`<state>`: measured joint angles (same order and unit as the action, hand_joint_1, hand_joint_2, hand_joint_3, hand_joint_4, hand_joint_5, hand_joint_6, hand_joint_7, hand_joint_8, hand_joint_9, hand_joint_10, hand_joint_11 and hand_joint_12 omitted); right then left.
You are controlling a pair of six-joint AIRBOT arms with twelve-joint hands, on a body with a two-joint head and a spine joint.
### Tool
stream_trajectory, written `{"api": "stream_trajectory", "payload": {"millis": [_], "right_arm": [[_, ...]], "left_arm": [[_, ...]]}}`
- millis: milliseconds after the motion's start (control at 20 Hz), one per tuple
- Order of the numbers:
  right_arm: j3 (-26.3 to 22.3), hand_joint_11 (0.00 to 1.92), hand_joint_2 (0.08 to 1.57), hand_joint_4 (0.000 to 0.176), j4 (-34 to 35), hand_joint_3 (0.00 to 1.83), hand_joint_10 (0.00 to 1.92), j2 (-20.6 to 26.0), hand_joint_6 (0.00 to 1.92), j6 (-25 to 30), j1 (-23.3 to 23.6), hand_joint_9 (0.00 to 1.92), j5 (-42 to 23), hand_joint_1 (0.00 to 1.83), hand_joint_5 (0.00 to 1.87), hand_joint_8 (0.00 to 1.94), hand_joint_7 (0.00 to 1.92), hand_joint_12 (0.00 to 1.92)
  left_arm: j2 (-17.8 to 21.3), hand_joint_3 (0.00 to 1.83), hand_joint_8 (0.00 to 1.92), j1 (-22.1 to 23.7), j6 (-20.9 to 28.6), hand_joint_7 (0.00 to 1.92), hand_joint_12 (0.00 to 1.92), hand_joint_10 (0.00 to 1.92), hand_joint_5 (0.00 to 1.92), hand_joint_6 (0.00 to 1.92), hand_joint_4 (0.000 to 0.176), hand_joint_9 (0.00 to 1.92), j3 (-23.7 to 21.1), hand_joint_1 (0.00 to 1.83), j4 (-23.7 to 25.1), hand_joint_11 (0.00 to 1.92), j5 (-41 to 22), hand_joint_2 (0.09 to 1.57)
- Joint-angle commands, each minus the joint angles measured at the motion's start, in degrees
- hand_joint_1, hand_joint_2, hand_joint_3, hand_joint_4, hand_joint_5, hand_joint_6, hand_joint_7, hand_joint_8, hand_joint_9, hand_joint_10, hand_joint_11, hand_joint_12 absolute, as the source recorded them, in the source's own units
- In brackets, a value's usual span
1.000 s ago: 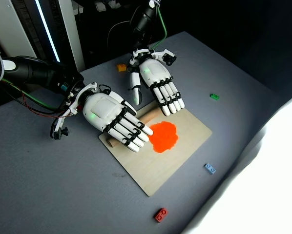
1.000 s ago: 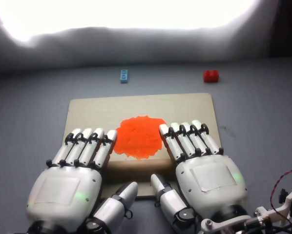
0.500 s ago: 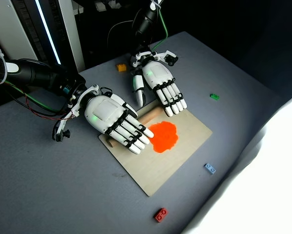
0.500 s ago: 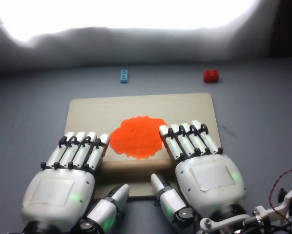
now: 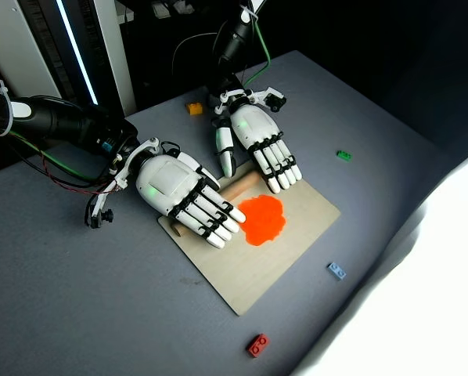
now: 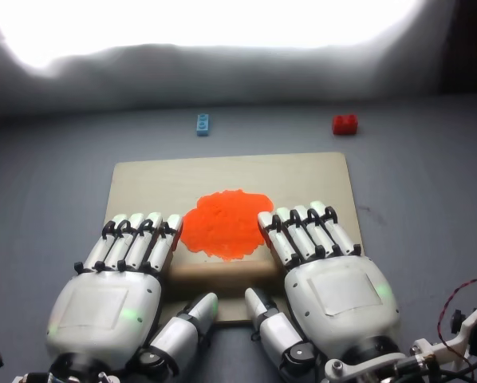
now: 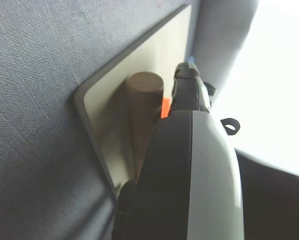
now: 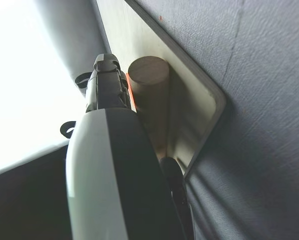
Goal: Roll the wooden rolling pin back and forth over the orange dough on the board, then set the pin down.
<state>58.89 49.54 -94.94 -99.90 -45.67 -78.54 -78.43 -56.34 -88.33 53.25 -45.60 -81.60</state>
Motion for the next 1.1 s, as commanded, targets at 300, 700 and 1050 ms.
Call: {"api": "stream_trajectory", "payload": {"millis": [300,700,1050], "right_arm": [[1.01,0.0,1.56,0.0,-4.6,0.0,0.0,-0.04,0.0,0.55,0.11,0.08,-4.46,0.0,0.07,0.0,0.09,0.27],[2.68,0.0,1.55,0.0,-4.61,0.0,0.01,-0.04,0.0,1.22,0.81,0.11,-4.36,0.0,0.1,0.0,0.12,0.26],[4.03,0.0,1.54,0.0,-4.61,0.0,0.0,-0.02,0.0,1.72,1.31,0.13,-4.24,0.0,0.11,0.0,0.14,0.28]], "left_arm": [[-0.3,0.0,0.0,1.48,1.48,0.0,0.0,0.0,0.0,0.0,0.0,0.0,2.07,0.0,2.64,0.0,-4.55,1.37],[-1.0,0.0,0.0,2.27,1.63,0.0,0.0,0.0,0.0,0.0,0.0,0.0,3.35,0.0,2.07,0.0,-4.22,1.38],[-1.65,0.0,0.0,2.98,1.63,0.0,0.0,0.0,0.0,0.0,0.0,0.0,4.29,0.0,1.86,0.0,-3.69,1.39]]}}
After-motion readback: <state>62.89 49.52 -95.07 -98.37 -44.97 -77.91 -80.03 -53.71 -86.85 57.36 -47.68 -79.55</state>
